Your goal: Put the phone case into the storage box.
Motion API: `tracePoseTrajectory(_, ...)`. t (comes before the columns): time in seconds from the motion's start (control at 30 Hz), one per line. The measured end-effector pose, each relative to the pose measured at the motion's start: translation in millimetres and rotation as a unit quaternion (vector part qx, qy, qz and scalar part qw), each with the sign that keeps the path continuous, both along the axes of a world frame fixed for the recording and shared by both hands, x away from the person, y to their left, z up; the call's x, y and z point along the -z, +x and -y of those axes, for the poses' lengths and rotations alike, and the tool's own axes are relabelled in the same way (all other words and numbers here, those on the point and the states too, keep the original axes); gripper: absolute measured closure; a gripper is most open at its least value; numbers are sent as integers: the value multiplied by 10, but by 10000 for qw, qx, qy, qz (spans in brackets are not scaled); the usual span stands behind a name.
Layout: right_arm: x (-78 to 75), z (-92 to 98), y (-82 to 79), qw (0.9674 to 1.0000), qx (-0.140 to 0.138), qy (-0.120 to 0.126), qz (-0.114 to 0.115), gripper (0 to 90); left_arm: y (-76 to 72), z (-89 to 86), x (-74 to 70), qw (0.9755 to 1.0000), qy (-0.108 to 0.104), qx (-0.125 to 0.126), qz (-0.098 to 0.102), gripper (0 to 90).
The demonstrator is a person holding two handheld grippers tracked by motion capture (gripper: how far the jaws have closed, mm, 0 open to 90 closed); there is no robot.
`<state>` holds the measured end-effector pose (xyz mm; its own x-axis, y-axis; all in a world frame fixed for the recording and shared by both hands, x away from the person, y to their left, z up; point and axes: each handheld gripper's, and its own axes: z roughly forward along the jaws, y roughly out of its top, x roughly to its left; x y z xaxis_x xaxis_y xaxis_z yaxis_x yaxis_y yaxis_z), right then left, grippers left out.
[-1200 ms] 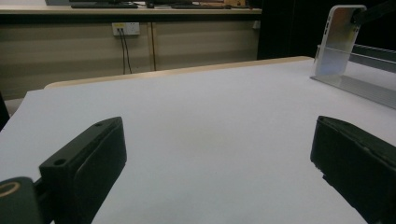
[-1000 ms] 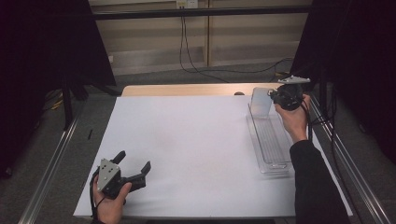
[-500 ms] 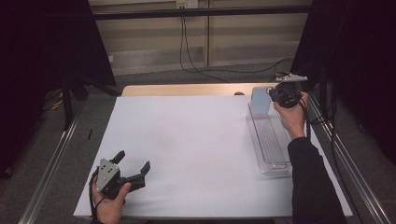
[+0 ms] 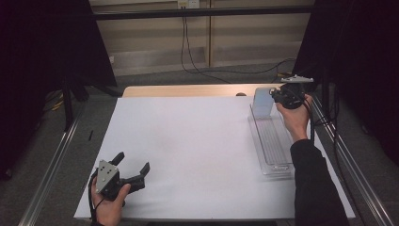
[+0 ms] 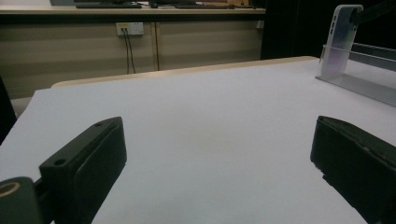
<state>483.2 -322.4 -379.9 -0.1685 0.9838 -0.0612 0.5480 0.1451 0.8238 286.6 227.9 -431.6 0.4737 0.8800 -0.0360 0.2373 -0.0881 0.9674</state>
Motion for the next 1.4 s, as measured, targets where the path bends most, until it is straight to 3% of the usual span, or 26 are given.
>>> tracePoseTrajectory(0.33,11,47,-62,9998,93,156,95,678,-3,14,2,10000,27,21,2,35)
tracePoseTrajectory(0.43,26,80,-100,9995,156,258,125,609,1,11,3,10000,16,19,1,35)
tracePoseTrajectory(0.5,41,91,-114,9995,151,265,124,486,1,11,0,10000,39,-7,17,35)
tracePoseTrajectory(0.57,48,101,-123,9993,175,297,148,454,2,15,-3,10000,55,18,24,35)
tracePoseTrajectory(0.63,49,103,-125,9992,176,317,190,317,6,19,-2,10000,86,24,24,34)
tracePoseTrajectory(0.83,30,118,-128,9987,248,369,266,107,31,41,-2,10000,48,-10,11,34)
tracePoseTrajectory(0.9,36,117,-131,9993,249,203,215,5,43,48,-1,10000,34,-16,2,34)
tracePoseTrajectory(0.97,38,106,-148,9994,298,132,111,73,62,54,10,10000,20,-51,-27,34)
tracePoseTrajectory(1.03,34,123,-170,9994,159,272,132,18,79,51,17,10000,44,-73,-46,34)
tracePoseTrajectory(1.13,31,148,-191,9984,101,526,178,59,81,42,9,10000,62,-65,-17,35)
tracePoseTrajectory(1.27,63,117,-191,9992,240,302,76,30,80,43,6,10000,34,-47,-15,36)
tracePoseTrajectory(1.4,74,96,-208,9995,133,196,230,45,75,41,15,10000,34,-13,-23,36)
